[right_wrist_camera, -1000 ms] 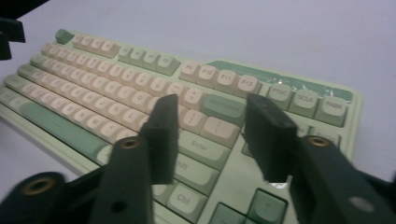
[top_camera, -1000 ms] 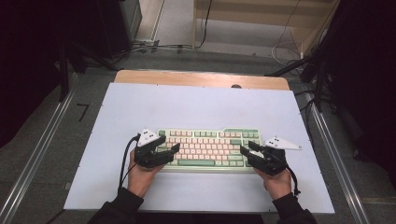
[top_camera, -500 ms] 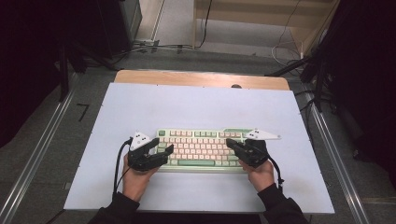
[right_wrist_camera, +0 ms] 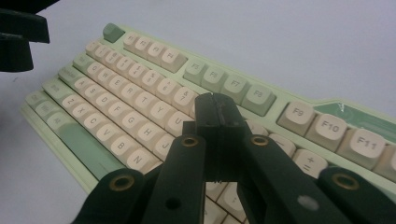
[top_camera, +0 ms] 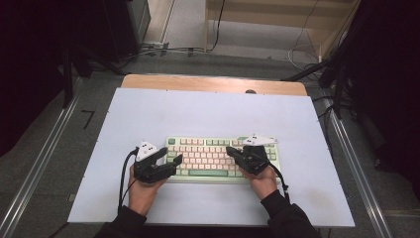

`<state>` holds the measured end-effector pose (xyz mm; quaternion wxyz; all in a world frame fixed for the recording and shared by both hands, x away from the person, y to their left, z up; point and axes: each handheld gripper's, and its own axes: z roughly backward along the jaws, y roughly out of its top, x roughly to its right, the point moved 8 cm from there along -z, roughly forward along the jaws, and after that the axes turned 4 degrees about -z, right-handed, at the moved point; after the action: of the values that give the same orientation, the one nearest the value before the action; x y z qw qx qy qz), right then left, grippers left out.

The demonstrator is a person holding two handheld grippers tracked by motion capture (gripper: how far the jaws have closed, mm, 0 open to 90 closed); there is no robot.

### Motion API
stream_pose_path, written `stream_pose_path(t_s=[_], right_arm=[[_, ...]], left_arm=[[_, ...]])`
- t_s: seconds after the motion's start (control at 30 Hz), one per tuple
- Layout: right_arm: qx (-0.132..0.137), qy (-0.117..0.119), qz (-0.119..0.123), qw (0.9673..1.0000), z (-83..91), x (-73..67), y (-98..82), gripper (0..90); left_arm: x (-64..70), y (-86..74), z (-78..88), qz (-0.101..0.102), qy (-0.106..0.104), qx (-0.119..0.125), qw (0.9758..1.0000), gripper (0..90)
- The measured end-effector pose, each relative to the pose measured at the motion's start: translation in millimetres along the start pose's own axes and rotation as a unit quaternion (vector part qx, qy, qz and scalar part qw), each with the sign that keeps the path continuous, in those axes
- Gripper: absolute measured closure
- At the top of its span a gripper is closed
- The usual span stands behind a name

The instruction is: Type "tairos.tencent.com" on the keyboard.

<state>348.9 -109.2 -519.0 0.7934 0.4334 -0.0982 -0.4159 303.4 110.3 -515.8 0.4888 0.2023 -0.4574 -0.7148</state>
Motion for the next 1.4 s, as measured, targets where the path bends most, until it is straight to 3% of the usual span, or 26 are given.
stream_pose_path(t_s=[0.47,1.4], right_arm=[[-0.034,-0.014,0.014,0.9992,-22.1,-7.7,-3.9,87.7],[-0.049,-0.020,0.018,0.9984,-26.2,-7.7,-7.6,87.1]], left_arm=[[-1.3,-0.6,0.8,0.002,0.001,-0.001,1.0000,35.9],[-1.5,0.1,0.8,0.001,0.000,-0.001,1.0000,35.9]])
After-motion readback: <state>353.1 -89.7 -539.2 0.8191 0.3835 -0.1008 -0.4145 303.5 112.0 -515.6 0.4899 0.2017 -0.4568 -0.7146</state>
